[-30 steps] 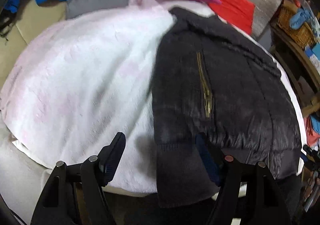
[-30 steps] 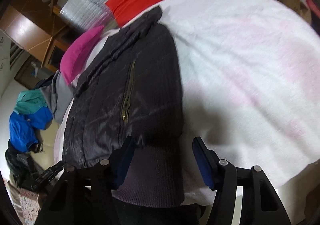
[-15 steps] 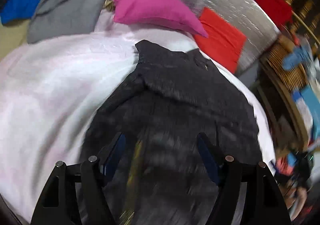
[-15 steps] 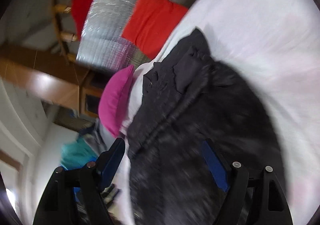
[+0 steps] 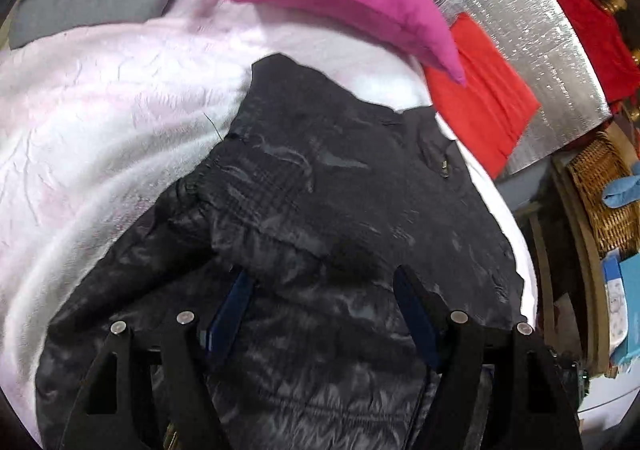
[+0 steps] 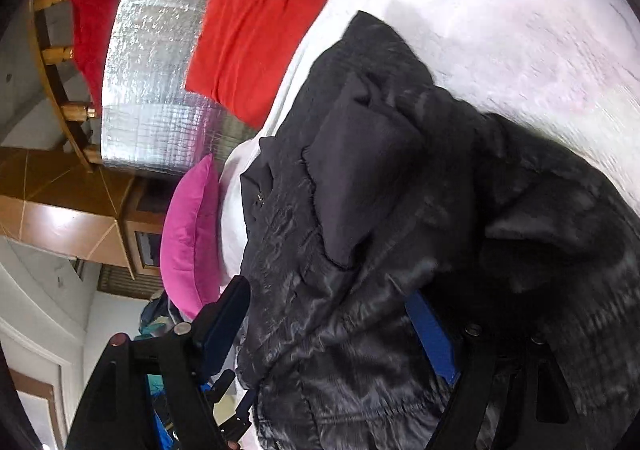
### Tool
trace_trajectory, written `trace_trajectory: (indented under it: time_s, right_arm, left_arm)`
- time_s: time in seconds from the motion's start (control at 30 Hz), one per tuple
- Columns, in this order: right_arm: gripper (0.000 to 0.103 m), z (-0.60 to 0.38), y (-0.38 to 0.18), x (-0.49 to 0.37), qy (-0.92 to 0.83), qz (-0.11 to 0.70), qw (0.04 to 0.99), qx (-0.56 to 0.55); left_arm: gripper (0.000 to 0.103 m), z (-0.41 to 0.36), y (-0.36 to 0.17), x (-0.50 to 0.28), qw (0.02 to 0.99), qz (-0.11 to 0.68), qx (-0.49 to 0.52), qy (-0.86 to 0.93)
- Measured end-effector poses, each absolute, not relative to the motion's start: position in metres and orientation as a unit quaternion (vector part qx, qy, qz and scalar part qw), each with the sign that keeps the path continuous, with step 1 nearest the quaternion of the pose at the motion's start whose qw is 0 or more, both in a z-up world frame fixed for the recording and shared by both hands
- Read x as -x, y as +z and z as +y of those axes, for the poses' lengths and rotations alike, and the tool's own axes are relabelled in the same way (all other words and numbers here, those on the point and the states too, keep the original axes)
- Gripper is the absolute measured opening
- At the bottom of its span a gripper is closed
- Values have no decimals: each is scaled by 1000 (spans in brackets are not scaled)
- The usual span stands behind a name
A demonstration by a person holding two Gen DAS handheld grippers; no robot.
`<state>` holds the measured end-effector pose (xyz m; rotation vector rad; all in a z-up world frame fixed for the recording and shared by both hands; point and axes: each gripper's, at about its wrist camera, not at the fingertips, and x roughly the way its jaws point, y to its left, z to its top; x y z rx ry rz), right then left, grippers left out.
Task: Fold large clothes
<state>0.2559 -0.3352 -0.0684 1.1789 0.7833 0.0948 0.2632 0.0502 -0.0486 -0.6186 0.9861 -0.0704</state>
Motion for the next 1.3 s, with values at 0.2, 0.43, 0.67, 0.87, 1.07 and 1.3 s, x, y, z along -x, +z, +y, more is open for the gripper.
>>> trace_trajectory:
  time_s: [0.2,0.43,0.67,0.87,1.07,1.3]
  right_arm:
    - [19,-322,-59,-279,8,411,787,-459]
    - [19,-307,-66,-276,-7,438,813,-383]
    - [82,-314,-41,-248,35,399,815,-420]
    - [82,-295,-3,-225,75,393,831,-386]
    - [82,-269,24,-257,97,365,874,-305]
    - [77,-285,-35,-299,57,409,854,-318]
  left_arm:
    - [34,41,-57,-278,839,485,244,-8]
    - [22,28,-64,-280,866,477,153,1]
    - [40,49,-35,-265,869,458,188,-11]
    - [52,36,-8,-255,895,414,165,-14]
    - [52,0,-10,-271,907,400,129,-32]
    - [52,-19,-51,-295,887,453,84,-41]
